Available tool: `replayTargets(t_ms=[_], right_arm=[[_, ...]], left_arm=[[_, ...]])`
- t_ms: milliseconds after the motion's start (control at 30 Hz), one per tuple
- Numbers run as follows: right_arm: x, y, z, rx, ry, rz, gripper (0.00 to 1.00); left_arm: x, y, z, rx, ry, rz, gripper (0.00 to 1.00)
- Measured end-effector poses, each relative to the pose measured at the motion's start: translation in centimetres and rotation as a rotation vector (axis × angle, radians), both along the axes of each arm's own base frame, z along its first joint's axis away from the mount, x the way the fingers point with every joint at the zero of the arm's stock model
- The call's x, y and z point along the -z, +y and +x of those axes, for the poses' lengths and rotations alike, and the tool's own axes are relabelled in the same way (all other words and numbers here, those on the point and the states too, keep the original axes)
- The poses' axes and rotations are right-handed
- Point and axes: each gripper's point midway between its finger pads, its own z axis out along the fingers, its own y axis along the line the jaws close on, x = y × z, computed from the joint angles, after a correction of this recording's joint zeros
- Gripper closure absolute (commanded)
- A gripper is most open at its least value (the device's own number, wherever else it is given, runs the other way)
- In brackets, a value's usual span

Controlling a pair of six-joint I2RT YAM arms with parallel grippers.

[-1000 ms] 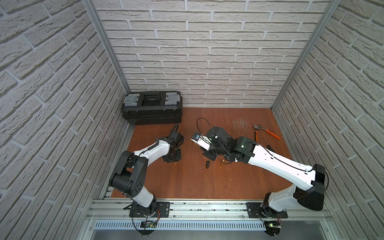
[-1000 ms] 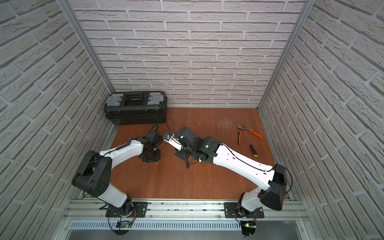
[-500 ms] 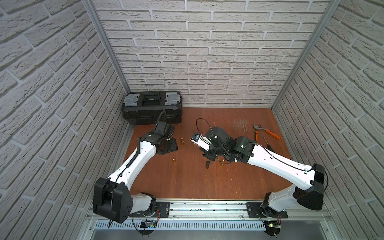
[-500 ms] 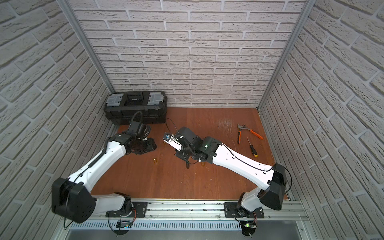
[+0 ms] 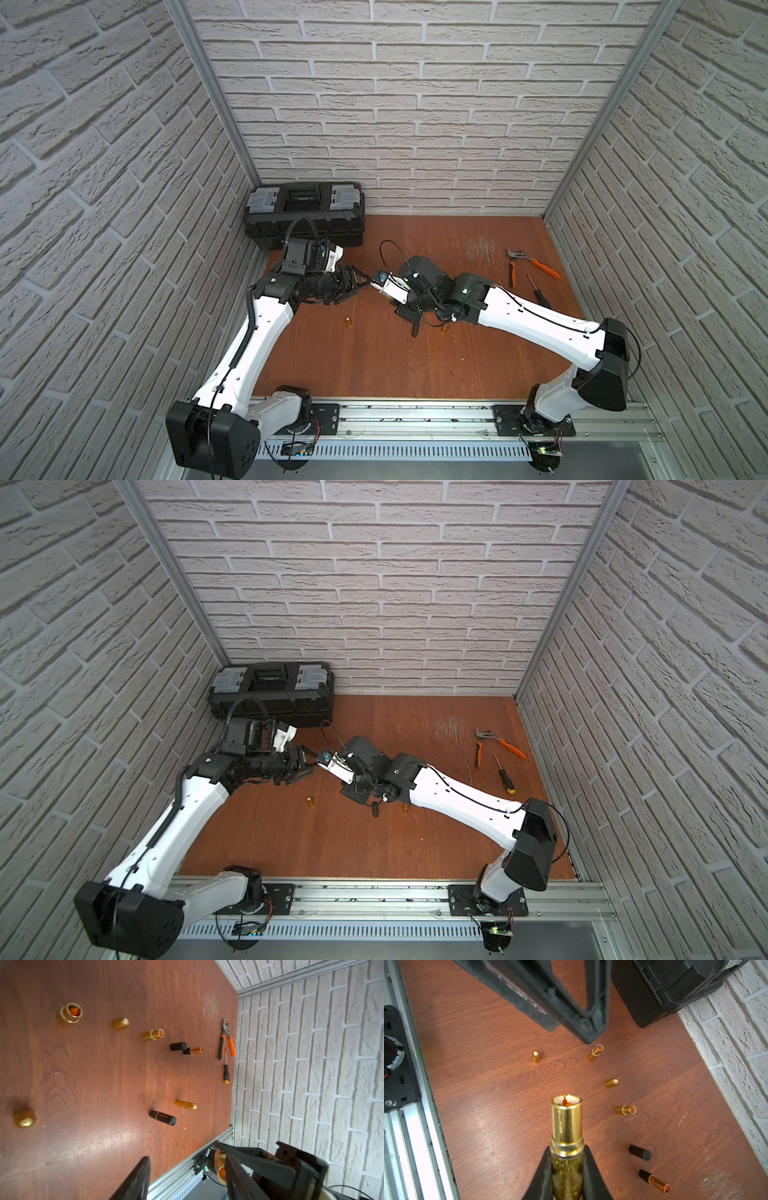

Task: Open the lipstick cap
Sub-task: Place the lipstick at the center of the board.

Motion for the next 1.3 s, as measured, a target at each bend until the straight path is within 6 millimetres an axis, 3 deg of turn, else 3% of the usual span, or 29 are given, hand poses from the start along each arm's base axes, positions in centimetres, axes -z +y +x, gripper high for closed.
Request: replayTargets(t_ms=[300,867,1300], right_arm=[[-0.6,1.3,0.5,-0.014,-0.005,0.033,0.94],[-0.6,2.4,0.8,-0.028,0.002,0.044,0.94],[0.1,3.0,1.3,-0.030,0.005,0.034,0.94]], left_arm=[[-0.7,-1.4,-0.9,0.069,-0.002,-0.055,0.50],[-0.9,-2.1,-1.1,0.103,-0.014,-0.095,0.68],[-0.6,-2.2,-1.2,0.108,-0.010,-0.098,0.66]])
